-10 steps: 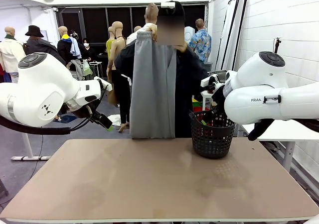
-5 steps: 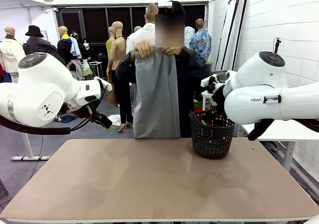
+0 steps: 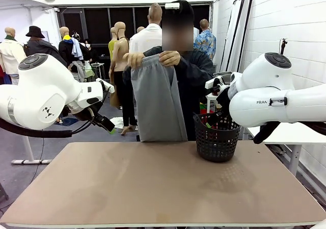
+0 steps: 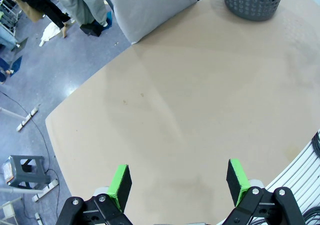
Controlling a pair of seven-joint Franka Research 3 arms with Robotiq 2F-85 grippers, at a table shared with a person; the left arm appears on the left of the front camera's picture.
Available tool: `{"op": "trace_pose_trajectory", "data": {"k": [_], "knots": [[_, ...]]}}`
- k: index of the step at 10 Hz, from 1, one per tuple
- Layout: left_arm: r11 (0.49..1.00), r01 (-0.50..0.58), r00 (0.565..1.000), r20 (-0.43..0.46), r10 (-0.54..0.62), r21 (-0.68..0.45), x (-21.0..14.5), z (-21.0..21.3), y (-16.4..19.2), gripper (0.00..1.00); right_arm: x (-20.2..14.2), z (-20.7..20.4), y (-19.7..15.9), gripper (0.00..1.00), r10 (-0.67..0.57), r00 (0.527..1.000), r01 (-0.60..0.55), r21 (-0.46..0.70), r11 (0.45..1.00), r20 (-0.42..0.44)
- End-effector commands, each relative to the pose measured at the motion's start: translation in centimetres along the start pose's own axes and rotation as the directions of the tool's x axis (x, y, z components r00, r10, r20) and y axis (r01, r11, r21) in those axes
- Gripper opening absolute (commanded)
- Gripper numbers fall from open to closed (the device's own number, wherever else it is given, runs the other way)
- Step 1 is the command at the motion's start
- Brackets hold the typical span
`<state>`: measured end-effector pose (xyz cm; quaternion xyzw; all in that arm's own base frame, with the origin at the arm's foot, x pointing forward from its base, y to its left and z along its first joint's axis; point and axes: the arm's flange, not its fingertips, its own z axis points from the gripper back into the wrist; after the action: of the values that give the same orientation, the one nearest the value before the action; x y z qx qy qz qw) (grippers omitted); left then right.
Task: Fold the training pants.
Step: Grab both ends of the Training pants handed by a person.
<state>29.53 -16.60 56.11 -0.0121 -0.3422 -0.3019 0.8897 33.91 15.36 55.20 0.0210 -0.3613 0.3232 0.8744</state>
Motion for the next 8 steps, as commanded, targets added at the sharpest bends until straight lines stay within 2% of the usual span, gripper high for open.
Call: {"op": "trace_pose_trajectory", "data": {"k": [1,8], "knots": [[1.0,0.008,1.0,-0.004,-0.008,-0.003,-0.09,-0.09,-0.03,1.0,-0.01,0.01,-0.02,1.0,0.001,1.0,-0.001,0.0,1.0,0.0],[1.0,0.008,1.0,-0.004,-0.008,-0.003,-0.09,-0.09,-0.03,1.0,-0.01,0.01,-0.02,1.0,0.001,1.0,-0.001,0.0,1.0,0.0]]}}
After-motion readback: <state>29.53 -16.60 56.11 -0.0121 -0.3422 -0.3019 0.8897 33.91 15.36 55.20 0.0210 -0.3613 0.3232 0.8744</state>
